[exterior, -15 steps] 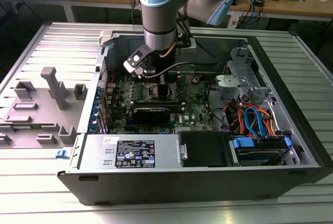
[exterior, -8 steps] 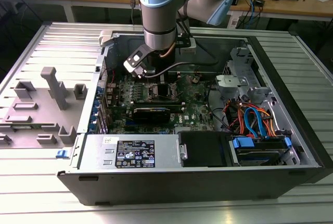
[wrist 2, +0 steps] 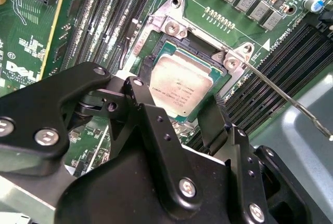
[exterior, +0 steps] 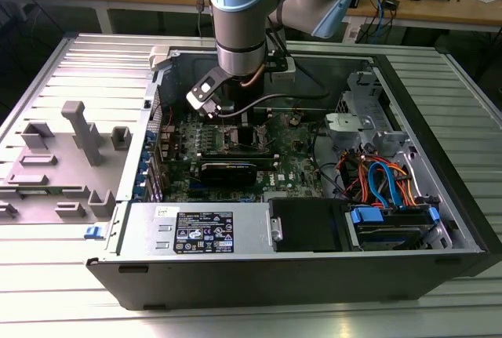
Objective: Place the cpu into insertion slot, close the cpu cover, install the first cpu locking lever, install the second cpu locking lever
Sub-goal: 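Place the cpu into insertion slot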
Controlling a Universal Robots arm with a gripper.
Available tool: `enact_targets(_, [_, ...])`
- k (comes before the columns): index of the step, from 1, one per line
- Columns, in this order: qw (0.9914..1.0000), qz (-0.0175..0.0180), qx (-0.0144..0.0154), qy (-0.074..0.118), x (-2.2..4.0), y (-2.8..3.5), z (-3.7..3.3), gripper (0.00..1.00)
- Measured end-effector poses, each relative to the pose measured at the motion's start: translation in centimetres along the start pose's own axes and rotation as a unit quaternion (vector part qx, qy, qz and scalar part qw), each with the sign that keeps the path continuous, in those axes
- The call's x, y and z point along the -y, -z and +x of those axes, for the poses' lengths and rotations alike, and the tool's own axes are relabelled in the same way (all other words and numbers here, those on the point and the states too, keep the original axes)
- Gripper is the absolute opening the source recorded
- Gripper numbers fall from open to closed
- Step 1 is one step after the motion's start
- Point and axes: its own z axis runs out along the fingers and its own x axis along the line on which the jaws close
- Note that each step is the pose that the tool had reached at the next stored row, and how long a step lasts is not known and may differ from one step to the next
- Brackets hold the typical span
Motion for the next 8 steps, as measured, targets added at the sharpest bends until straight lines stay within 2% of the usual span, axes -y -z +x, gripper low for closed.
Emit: enact_targets(8, [1.00000,0.0000,-0.0004,0.000,-0.01,0.08,-0.01,0.62])
